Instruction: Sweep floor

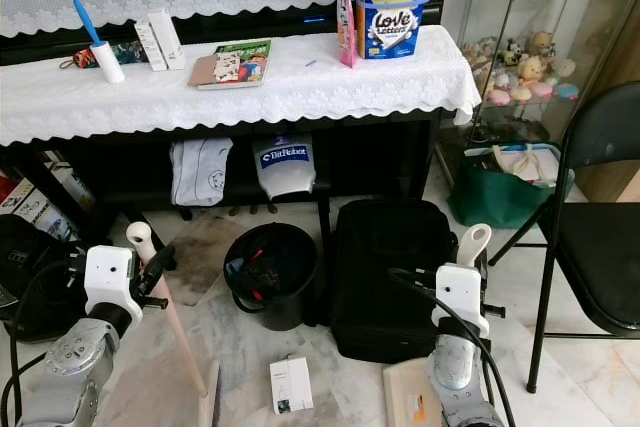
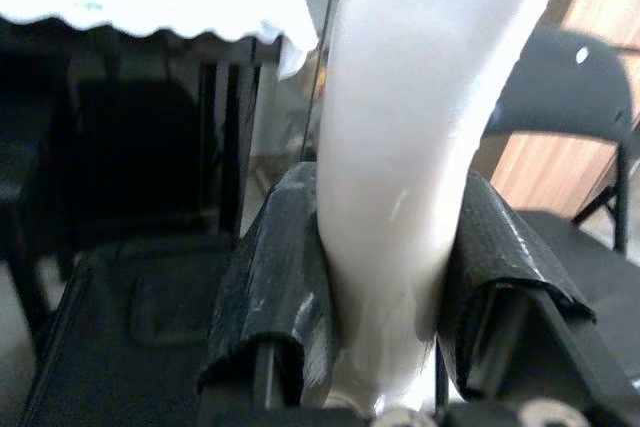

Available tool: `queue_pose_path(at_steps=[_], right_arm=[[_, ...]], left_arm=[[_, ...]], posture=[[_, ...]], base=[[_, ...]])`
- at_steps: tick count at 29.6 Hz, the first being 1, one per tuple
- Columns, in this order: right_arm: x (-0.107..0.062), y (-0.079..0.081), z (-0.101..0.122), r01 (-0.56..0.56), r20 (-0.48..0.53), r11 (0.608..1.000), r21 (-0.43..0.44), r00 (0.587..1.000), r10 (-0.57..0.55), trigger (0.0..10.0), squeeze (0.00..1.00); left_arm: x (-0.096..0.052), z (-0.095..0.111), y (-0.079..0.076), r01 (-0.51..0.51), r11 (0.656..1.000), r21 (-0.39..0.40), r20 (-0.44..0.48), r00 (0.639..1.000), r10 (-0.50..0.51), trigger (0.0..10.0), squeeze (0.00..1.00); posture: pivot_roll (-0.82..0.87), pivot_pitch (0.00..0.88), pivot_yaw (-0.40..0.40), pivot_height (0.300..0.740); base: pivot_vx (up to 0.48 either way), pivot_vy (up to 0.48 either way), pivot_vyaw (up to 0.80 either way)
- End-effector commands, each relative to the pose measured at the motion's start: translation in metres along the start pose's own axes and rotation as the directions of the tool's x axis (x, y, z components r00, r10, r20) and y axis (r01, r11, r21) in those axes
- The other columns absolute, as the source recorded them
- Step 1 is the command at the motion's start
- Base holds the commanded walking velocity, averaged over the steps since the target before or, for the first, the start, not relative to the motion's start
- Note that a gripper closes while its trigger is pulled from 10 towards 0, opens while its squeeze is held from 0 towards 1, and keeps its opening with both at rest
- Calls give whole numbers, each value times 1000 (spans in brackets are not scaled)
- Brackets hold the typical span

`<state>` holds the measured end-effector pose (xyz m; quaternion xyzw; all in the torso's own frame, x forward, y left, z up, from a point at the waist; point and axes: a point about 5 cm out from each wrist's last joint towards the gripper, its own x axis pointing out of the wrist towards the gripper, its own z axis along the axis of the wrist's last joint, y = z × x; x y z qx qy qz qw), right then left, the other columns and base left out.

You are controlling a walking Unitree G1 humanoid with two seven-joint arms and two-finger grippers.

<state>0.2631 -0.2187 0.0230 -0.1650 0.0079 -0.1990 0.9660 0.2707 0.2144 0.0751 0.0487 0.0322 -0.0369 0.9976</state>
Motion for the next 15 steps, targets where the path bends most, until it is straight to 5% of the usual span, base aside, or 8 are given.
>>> queue_pose_path(at_steps=[1, 5, 12, 15], right_arm=[[-10, 4, -14, -15, -98, 1000, 20, 995, 17, 10000, 0], [-23, 6, -34, 5, -251, 996, 88, 968, 17, 10000, 0], [-27, 8, -43, 15, -351, 992, 125, 936, 30, 10000, 0], [-28, 9, -52, 39, -464, 982, 187, 884, 53, 10000, 0]], left_arm=[[-1, 7, 7, -12, 1000, 19, 18, 1000, 12, 10000, 0], [-2, 6, 7, -3, 1000, 21, 10, 1000, 3, 10000, 0], [-1, 4, 5, 24, 1000, 17, -20, 1000, -23, 10000, 0], [-1, 3, 4, 35, 999, 14, -32, 999, -35, 10000, 0]], posture=[[155, 0, 120, 740], [158, 1, 121, 740], [157, 0, 122, 740], [153, 0, 119, 740]], base=[[0, 0, 0], [0, 0, 0], [0, 0, 0], [0, 0, 0]])
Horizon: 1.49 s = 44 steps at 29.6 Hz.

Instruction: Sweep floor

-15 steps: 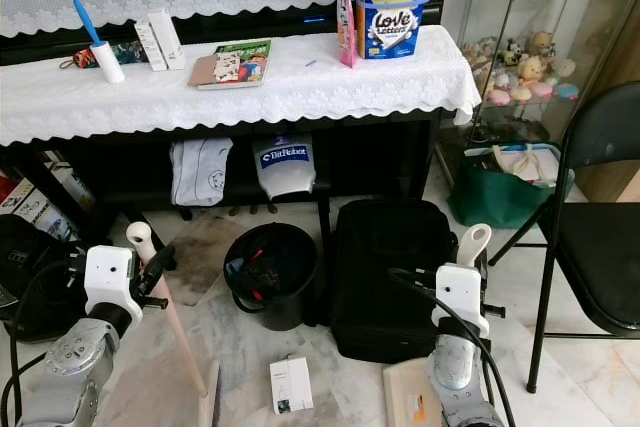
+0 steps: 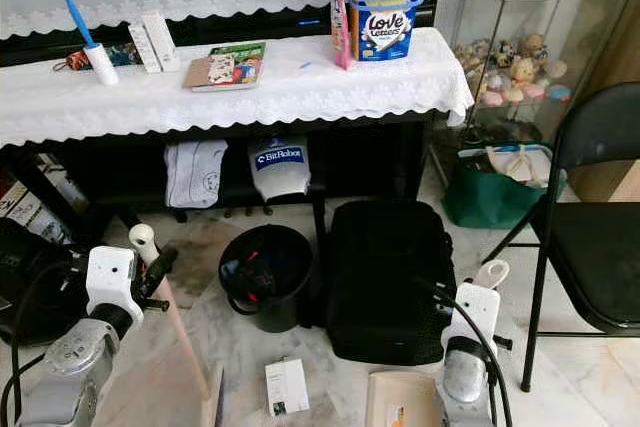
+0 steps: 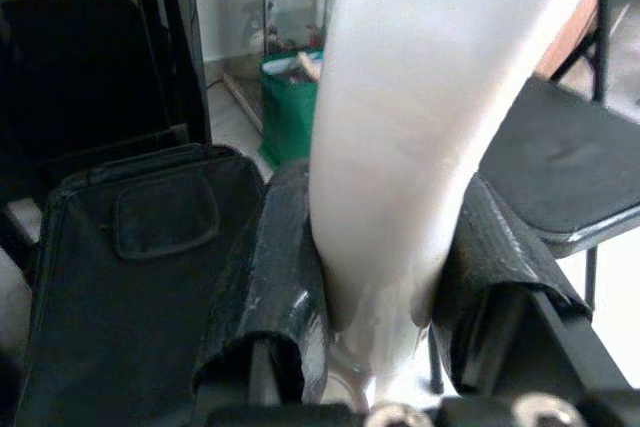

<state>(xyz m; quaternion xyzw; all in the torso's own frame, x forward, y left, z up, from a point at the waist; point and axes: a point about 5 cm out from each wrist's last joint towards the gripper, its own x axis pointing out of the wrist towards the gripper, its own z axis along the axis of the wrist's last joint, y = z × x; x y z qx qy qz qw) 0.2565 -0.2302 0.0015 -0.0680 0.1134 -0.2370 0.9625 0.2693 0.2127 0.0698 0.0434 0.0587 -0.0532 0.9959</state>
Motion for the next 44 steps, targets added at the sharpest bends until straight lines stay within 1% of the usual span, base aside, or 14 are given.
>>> queue_pose_path(at_steps=[1, 2, 3, 8, 15, 17, 18, 21, 23, 25, 26, 29, 36, 44], right_arm=[[-18, 9, -37, -22, -262, 998, 53, 964, 35, 10000, 0], [-18, 8, -39, -16, -280, 998, 57, 959, 32, 10000, 0], [-19, 8, -44, 3, -350, 995, 104, 936, 34, 10000, 0], [-18, 6, -50, 27, -432, 988, 151, 901, 41, 10000, 0], [-18, 12, -53, -14, -511, 977, 211, 851, 122, 10000, 0], [-17, 12, -52, -21, -512, 978, 208, 849, 127, 10000, 0], [-15, 13, -49, -22, -493, 978, 206, 861, 123, 10000, 0], [-3, 11, -28, -22, -344, 979, 202, 935, 92, 10000, 0], [1, 10, -18, -36, -264, 987, 154, 962, 76, 10000, 0], [8, 10, 3, -63, -108, 994, 86, 992, 72, 10000, 0], [10, 11, 11, -75, -44, 996, 56, 996, 78, 10000, 0], [13, 12, 24, -91, 42, 995, 36, 995, 90, 10000, 0], [11, 20, 35, -150, 138, 989, -8, 979, 149, 10000, 0], [3, 20, 18, -173, 82, 984, -34, 981, 175, 10000, 0]], left_arm=[[-1, 8, 6, 0, 1000, 26, 18, 1000, 0, 10000, 0], [-1, 8, 6, 0, 1000, 26, 17, 1000, 0, 10000, 0], [0, 7, 5, 3, 1000, 25, 14, 1000, -4, 10000, 0], [2, 7, 3, 12, 1000, 19, 6, 1000, -12, 10000, 0], [3, 6, 1, 20, 1000, 14, -4, 1000, -20, 10000, 0], [3, 6, 1, 21, 1000, 13, -6, 1000, -21, 10000, 0], [4, 6, 0, 21, 1000, 12, -7, 1000, -21, 10000, 0], [4, 5, 0, 20, 1000, 10, -7, 1000, -20, 10000, 0], [4, 6, 0, 11, 1000, 12, 1, 1000, -11, 10000, 0], [4, 7, 0, -8, 1000, 14, 19, 1000, 8, 10000, 0], [3, 9, 1, -22, 1000, 9, 34, 999, 21, 10000, 0], [3, 11, 1, -47, 999, 10, 57, 997, 46, 10000, 0], [3, 12, 2, -76, 997, 9, 72, 995, 75, 10000, 0], [4, 8, -4, -23, 999, -23, 58, 998, 24, 10000, 0]], posture=[[153, 0, 119, 740], [153, 0, 119, 740], [153, 0, 119, 740], [151, 0, 114, 740], [149, 0, 107, 740], [148, 0, 106, 740], [149, 0, 103, 740], [148, 0, 101, 740], [146, 0, 100, 740], [145, 0, 97, 740], [143, 0, 96, 740], [142, 0, 92, 740], [141, 0, 84, 740], [137, 0, 78, 740]], base=[[0, 0, 0], [0, 0, 0], [0, 0, 0], [0, 0, 0], [0, 0, 0], [0, 0, 0], [0, 0, 0], [0, 0, 0], [0, 0, 0], [0, 0, 0], [0, 0, 0], [0, 0, 0], [0, 0, 0], [0, 0, 0]])
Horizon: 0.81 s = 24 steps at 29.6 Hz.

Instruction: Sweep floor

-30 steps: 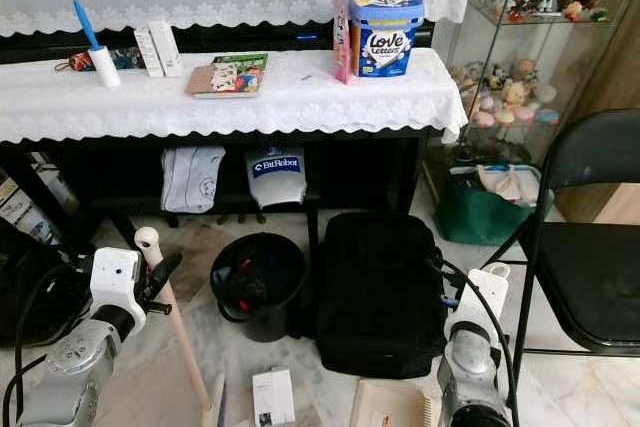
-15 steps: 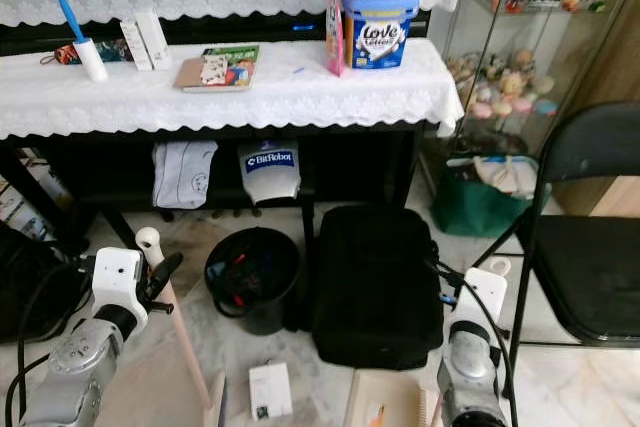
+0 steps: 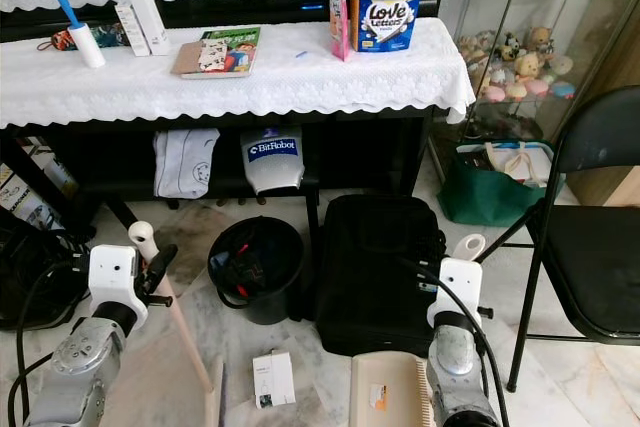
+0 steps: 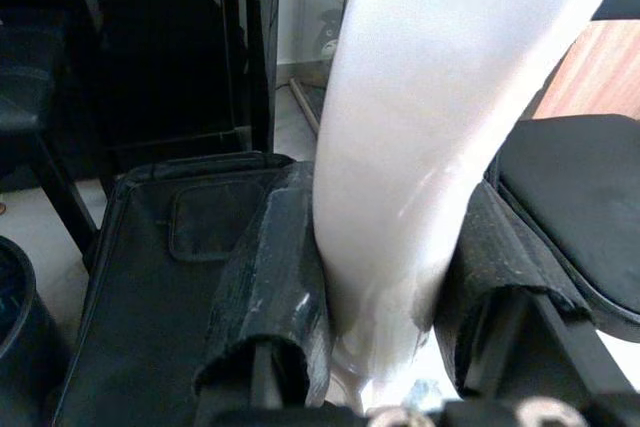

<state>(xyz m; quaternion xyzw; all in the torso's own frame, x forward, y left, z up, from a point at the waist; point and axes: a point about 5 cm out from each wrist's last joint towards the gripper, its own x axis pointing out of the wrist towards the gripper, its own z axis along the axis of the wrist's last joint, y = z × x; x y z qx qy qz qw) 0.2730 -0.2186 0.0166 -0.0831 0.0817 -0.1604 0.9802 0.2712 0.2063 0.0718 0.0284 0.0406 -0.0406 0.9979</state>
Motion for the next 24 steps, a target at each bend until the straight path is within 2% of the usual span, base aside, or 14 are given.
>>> queue_pose_path(at_steps=[1, 4, 5, 9, 15, 20, 21, 22, 24], right_arm=[[-4, 6, -3, -30, -6, 1000, -4, 1000, 30, 10000, 0], [-5, 5, -7, -34, -22, 999, -9, 999, 33, 10000, 0], [-8, 6, -13, -50, -55, 999, -17, 997, 49, 10000, 0], [-10, 7, -16, -56, -66, 998, -16, 996, 54, 10000, 0], [-12, 10, -18, -65, -74, 998, -16, 995, 64, 10000, 0], [-11, 10, -17, -67, -72, 998, -16, 995, 66, 10000, 0], [-10, 10, -16, -68, -70, 998, -16, 995, 67, 10000, 0], [-9, 11, -16, -69, -70, 997, -16, 995, 68, 10000, 0], [-9, 11, -15, -70, -70, 997, -16, 995, 69, 10000, 0]], left_arm=[[2, 5, 2, 19, 1000, -10, 14, 1000, -19, 10000, 0], [2, 2, 2, 46, 998, -31, -10, 999, -46, 10000, 0], [2, -2, 0, 77, 994, -82, -40, 996, -81, 10000, 0], [0, -5, -2, 118, 983, -139, -66, 990, -128, 10000, 0], [-2, -2, -8, 178, 954, -242, -57, 979, -198, 10000, 0], [-1, 12, -17, 258, 906, -336, -6, 961, -276, 10000, 0], [-1, 18, -19, 279, 887, -367, 24, 956, -291, 10000, 0], [0, 27, -22, 311, 852, -421, 64, 947, -314, 10000, 0], [0, 32, -25, 347, 821, -454, 86, 934, -348, 10000, 0]], posture=[[139, 0, 77, 740], [140, 0, 76, 740], [139, 0, 75, 740], [140, 0, 75, 740], [143, 0, 73, 740], [147, 0, 71, 740], [150, 0, 70, 740], [150, 0, 69, 740], [152, 0, 69, 740]], base=[[0, 0, 0], [0, 0, 0], [0, 0, 0], [0, 0, 0], [0, 0, 0], [0, 0, 0], [0, 0, 0], [0, 0, 0], [0, 0, 0]])
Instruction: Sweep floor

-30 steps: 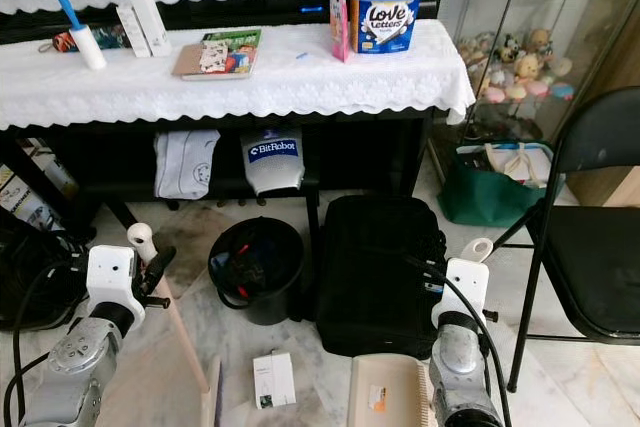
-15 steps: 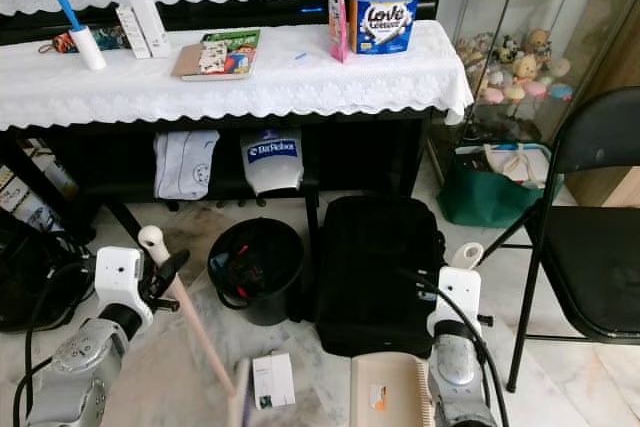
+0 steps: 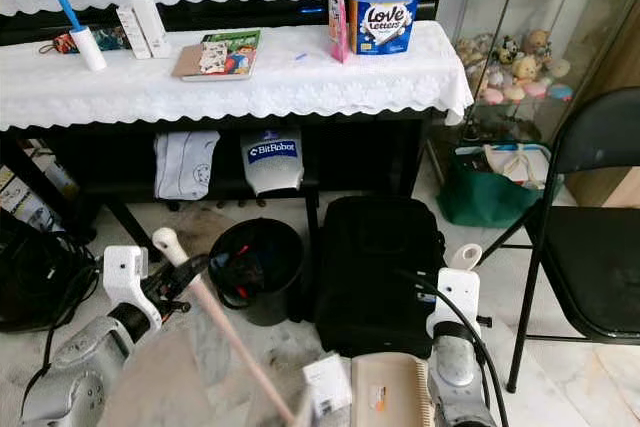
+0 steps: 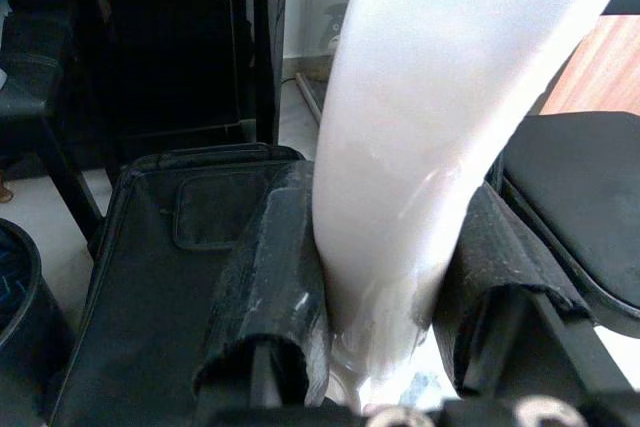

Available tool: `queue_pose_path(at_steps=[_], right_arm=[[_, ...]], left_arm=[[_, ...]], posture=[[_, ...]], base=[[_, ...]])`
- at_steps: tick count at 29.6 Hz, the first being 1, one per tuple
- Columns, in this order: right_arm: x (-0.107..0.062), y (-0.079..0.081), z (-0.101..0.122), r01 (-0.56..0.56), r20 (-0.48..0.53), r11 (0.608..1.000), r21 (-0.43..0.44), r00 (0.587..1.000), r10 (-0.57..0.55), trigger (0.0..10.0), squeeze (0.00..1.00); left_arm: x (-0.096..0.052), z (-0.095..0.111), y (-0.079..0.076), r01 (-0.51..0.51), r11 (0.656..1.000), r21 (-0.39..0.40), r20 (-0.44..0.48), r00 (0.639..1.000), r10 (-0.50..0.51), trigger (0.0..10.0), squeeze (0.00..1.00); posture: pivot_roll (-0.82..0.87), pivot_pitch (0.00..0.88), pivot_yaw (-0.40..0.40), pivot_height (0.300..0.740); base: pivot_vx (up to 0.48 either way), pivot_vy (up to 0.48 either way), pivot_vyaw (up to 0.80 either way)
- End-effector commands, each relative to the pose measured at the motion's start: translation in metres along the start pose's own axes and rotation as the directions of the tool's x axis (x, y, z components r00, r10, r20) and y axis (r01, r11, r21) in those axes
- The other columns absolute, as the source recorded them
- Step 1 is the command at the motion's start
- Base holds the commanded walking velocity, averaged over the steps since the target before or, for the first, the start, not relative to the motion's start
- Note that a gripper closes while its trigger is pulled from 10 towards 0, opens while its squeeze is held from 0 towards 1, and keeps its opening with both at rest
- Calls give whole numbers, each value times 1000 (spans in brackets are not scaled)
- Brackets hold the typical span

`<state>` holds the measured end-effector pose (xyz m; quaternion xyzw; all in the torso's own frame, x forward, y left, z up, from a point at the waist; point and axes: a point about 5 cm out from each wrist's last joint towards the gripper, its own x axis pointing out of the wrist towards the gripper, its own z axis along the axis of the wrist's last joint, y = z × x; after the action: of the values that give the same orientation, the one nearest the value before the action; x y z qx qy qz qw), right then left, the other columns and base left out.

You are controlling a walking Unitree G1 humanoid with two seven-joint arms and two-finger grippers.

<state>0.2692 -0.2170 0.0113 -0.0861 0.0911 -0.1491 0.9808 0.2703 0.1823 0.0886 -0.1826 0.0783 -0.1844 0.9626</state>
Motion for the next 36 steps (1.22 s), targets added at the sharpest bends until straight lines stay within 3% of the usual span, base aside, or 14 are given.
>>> queue_pose_path(at_steps=[1, 3, 7, 8, 9, 10, 19, 25, 29, 36], right_arm=[[-5, 10, -10, -48, -54, 999, -6, 997, 47, 10000, 0], [-5, 11, -9, -49, -54, 999, -6, 997, 49, 10000, 0], [-5, 12, -9, -51, -58, 999, -4, 997, 51, 10000, 0], [-5, 12, -9, -51, -58, 999, -4, 997, 51, 10000, 0], [-5, 12, -10, -51, -61, 999, -5, 997, 51, 10000, 0], [-5, 12, -10, -51, -62, 999, -7, 997, 51, 10000, 0], [-6, 10, -12, -51, -62, 999, -13, 997, 51, 10000, 0], [-7, 9, -12, -52, -61, 999, -14, 997, 51, 10000, 0], [-7, 9, -12, -52, -60, 998, -16, 997, 51, 10000, 0], [-4, 8, -8, -57, -46, 998, -22, 997, 56, 10000, 0]], left_arm=[[1, 13, -10, 90, 994, -65, 48, 995, -87, 10000, 0], [1, 14, -12, 108, 992, -64, 43, 994, -105, 10000, 0], [2, 22, -4, 20, 997, 74, 46, 999, -23, 10000, 0], [2, 22, -4, 20, 997, 74, 46, 999, -23, 10000, 0], [2, 27, 7, -87, 983, 164, 73, 994, 76, 10000, 0], [2, 28, 10, -121, 975, 186, 82, 991, 108, 10000, 0], [-3, 39, 21, -283, 926, 250, 195, 951, 238, 10000, 0], [0, 27, 20, -280, 905, 321, 170, 957, 236, 10000, 0], [1, 18, 18, -261, 906, 334, 138, 964, 227, 10000, 0], [7, -7, 10, -159, 964, 215, 39, 987, 154, 10000, 0]], posture=[[152, 0, 69, 740], [152, 0, 69, 740], [153, 0, 67, 740], [153, 0, 67, 740], [151, 0, 67, 740], [151, 0, 67, 740], [142, 0, 68, 740], [140, 0, 67, 740], [143, 6, 63, 740], [142, 12, 48, 740]], base=[[0, 0, 0], [0, 0, 0], [0, 0, 0], [0, 0, 0], [0, 0, 0], [0, 0, 0], [0, 0, 0], [0, 0, 0], [0, 0, 0], [0, 0, 0]])
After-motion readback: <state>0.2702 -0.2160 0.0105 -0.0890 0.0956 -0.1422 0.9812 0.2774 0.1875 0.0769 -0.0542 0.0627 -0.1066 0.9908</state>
